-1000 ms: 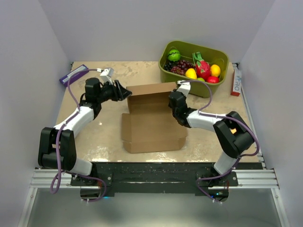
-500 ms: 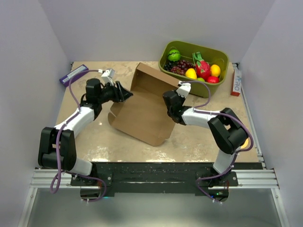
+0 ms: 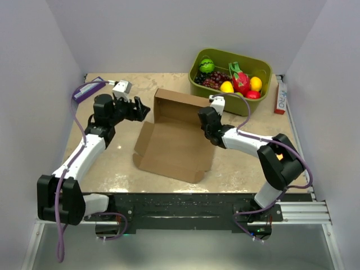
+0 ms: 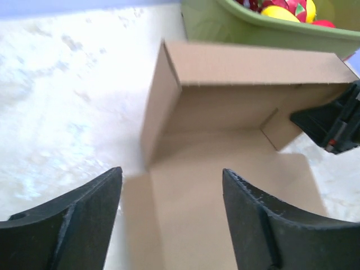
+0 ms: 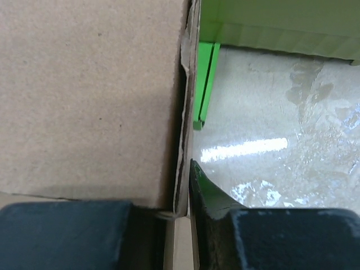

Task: Fold the paper box

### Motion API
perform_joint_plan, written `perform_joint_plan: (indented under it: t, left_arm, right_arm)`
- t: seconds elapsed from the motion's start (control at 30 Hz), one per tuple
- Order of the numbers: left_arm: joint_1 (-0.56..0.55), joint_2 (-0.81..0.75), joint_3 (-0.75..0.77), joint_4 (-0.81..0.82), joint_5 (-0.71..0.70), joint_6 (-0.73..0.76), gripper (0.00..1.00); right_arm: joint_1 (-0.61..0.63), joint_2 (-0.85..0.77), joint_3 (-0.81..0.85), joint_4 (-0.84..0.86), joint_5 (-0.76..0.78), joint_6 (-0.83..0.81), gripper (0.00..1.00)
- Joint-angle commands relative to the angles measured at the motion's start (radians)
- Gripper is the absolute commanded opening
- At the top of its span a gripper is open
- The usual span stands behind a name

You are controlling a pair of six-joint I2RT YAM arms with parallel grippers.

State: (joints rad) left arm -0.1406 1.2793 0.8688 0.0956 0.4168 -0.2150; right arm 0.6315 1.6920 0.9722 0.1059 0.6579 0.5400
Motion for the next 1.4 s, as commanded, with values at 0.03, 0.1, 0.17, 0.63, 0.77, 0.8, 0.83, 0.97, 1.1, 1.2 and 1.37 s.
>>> perform_joint_plan:
  t: [0.03,0.1,0.17,0.63,0.77,0.8,0.83,0.97,1.1,1.2,1.37]
  left_arm:
    - [-0.043,-0.051,-0.010,0.007,-0.094,0.127,0.80]
    - [-0.091,-0.046,-0.007,-0.020,-0.124,0.164,0.81]
    - [-0.141,-0.041,-0.002,-0.045,-0.191,0.190,0.82]
    - [-0.177,0.081,0.030,-0.117,-0.314,0.154,0.72]
    - [-0.178,0.110,0.035,-0.111,-0.286,0.134,0.59]
    - [-0.178,0.123,0.036,-0.111,-0.277,0.132,0.55]
    - [-0.178,0.127,0.038,-0.079,-0.276,0.131,0.45]
    - [-0.183,0.138,0.042,-0.068,-0.271,0.124,0.24]
    - [-0.188,0.117,0.019,-0.036,-0.280,0.109,0.13]
    - [-0.191,0.097,0.009,-0.020,-0.283,0.105,0.09]
    - [-0.206,0.083,0.006,-0.022,-0.297,0.106,0.05]
  right_arm:
    - [-0.021,-0.061,0.059,-0.182,-0.185,-0.063,0.00]
    - [-0.026,-0.078,0.071,-0.213,-0.234,-0.067,0.00]
    - [-0.036,-0.084,0.082,-0.245,-0.271,-0.071,0.00]
    - [-0.061,-0.112,0.085,-0.279,-0.356,-0.083,0.00]
    - [-0.059,-0.103,0.086,-0.272,-0.360,-0.086,0.00]
    - [-0.061,-0.103,0.085,-0.267,-0.365,-0.089,0.00]
    - [-0.061,-0.101,0.085,-0.261,-0.365,-0.089,0.00]
    - [-0.061,-0.088,0.095,-0.274,-0.350,-0.083,0.00]
    - [-0.061,-0.057,0.120,-0.305,-0.296,-0.040,0.00]
    - [-0.061,-0.042,0.128,-0.319,-0.232,0.004,0.00]
    - [-0.059,0.017,0.171,-0.383,-0.107,0.034,0.00]
